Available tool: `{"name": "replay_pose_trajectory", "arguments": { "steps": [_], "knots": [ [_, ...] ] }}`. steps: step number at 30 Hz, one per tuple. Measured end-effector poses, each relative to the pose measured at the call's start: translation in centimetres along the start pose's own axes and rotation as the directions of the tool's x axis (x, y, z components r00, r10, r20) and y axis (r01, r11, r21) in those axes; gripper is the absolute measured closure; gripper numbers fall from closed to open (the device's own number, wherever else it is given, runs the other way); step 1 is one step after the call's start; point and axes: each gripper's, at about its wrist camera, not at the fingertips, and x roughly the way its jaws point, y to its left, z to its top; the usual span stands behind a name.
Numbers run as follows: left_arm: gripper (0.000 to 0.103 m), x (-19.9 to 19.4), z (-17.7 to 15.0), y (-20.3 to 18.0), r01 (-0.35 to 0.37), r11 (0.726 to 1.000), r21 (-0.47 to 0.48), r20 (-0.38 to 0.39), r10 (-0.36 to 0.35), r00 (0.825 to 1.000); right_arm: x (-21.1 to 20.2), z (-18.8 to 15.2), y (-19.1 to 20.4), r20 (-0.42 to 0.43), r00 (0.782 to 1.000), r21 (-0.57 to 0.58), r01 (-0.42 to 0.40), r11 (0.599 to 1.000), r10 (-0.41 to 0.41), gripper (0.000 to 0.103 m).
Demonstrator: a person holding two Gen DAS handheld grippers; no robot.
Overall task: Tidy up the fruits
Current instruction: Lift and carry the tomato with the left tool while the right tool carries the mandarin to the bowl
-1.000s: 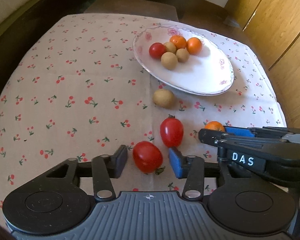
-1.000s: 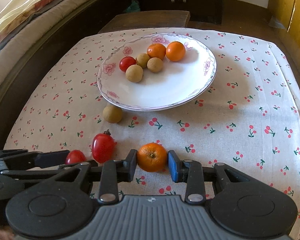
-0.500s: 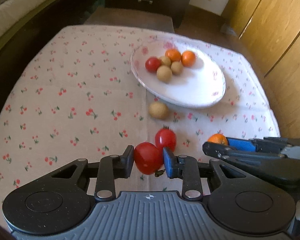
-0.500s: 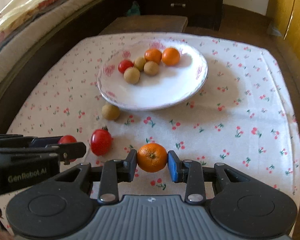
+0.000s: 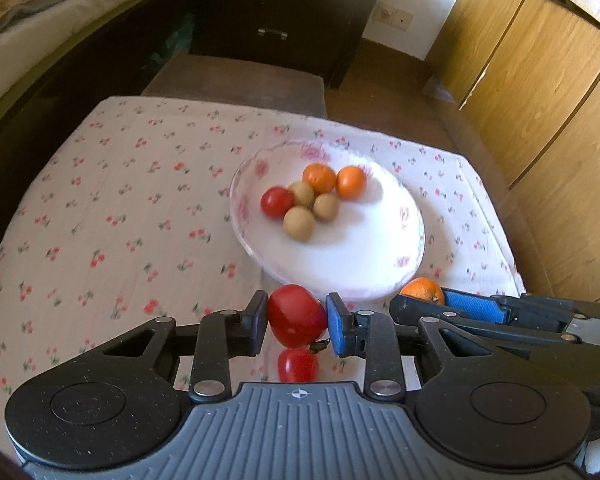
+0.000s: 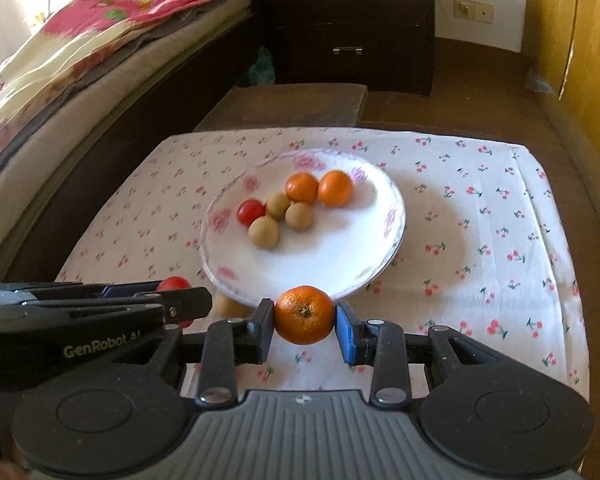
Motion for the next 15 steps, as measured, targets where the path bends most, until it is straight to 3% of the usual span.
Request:
{"name": "replay_pose_trajectory", "arguments": {
  "steps": [15],
  "knots": [
    [0.065,3.5,2.8,-0.8,-0.029,0.999,0.016,-0.012,0.030,0.999,3.2,2.6,-2.1,-0.014,1.000,0.035,0.025,0.999,-0.024,0.069]
  ]
}}
